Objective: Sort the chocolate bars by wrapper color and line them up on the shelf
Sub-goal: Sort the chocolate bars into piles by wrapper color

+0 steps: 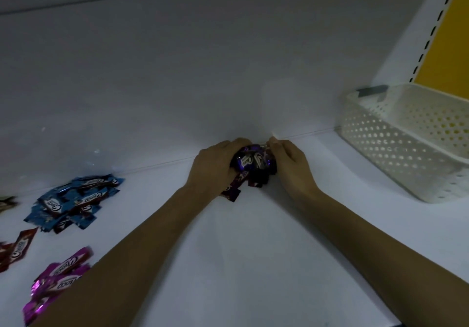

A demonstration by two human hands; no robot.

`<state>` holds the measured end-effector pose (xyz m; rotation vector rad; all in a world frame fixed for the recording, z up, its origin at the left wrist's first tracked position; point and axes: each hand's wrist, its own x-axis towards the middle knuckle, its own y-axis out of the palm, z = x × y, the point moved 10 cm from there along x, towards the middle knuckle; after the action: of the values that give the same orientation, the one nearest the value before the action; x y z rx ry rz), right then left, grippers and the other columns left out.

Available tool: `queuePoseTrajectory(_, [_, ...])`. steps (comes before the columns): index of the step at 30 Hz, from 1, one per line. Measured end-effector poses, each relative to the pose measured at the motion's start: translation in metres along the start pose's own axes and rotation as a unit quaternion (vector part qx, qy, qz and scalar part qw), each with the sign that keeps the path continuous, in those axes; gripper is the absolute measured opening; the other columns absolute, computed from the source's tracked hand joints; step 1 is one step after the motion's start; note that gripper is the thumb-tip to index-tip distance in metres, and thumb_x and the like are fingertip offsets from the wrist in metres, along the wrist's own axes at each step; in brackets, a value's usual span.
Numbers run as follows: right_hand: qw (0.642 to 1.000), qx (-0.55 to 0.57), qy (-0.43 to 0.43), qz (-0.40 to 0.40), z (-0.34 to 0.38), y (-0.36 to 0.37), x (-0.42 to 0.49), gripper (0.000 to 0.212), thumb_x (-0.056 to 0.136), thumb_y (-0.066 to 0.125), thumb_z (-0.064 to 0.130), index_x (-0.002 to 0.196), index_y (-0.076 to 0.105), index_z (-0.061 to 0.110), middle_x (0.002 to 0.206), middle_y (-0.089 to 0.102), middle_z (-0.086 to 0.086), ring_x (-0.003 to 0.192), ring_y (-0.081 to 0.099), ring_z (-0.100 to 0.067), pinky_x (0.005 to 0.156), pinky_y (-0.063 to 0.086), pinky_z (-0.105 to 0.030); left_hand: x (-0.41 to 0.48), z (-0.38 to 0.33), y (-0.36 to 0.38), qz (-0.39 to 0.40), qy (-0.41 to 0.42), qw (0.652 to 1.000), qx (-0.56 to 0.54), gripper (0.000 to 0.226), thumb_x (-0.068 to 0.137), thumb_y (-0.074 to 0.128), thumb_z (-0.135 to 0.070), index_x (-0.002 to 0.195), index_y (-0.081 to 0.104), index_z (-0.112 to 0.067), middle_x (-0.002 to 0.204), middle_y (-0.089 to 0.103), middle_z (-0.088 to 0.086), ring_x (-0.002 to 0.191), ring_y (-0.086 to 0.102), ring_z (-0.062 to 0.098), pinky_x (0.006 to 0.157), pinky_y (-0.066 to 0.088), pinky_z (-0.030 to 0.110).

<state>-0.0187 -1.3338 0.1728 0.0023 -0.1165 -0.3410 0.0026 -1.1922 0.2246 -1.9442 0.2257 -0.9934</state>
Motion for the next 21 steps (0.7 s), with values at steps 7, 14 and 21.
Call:
queuePoseTrajectory(7, [0.998, -0.058, -0.017, 0.019, 0.001, 0.005, -0.004, 0.02, 0.098, 0.047, 0.034, 0.103, 0.058, 0.017, 0.097, 0.065, 0.005, 0.087, 0.061, -0.004, 0.067, 0.047, -0.01, -0.016, 0.042, -0.024, -0.067, -0.146, 0.981, -0.112, 0.04, 0.083, 0.068, -0.005, 0.121, 0.063, -0.017, 0.097, 0.07, -0.002, 0.084, 0.066, 0.014, 0.076, 0.053, 0.025])
queuePoseTrajectory(14, [0.989, -0.131, -0.061, 0.036, 0.007, 0.012, -0.008, 0.018, 0.096, 0.055, 0.024, 0.11, 0.06, 0.015, 0.105, 0.065, 0.001, 0.089, 0.061, 0.0, 0.069, 0.046, -0.004, -0.019, 0.044, -0.044, -0.053, -0.121, 0.991, -0.027, 0.043, 0.083, 0.064, -0.001, 0.122, 0.062, -0.018, 0.093, 0.071, 0.003, 0.075, 0.068, 0.02, 0.069, 0.056, 0.031])
queuePoseTrajectory(21, [0.972, -0.192, -0.129, 0.049, 0.02, 0.019, -0.017, 0.013, 0.095, 0.054, 0.016, 0.105, 0.061, 0.012, 0.103, 0.061, -0.001, 0.084, 0.058, 0.001, 0.07, 0.045, -0.004, -0.013, 0.004, -0.054, -0.027, 0.071, 0.986, 0.147, 0.033, 0.085, 0.05, -0.015, 0.115, 0.065, -0.015, 0.081, 0.068, 0.011, 0.053, 0.062, 0.027, 0.041, 0.052, 0.036])
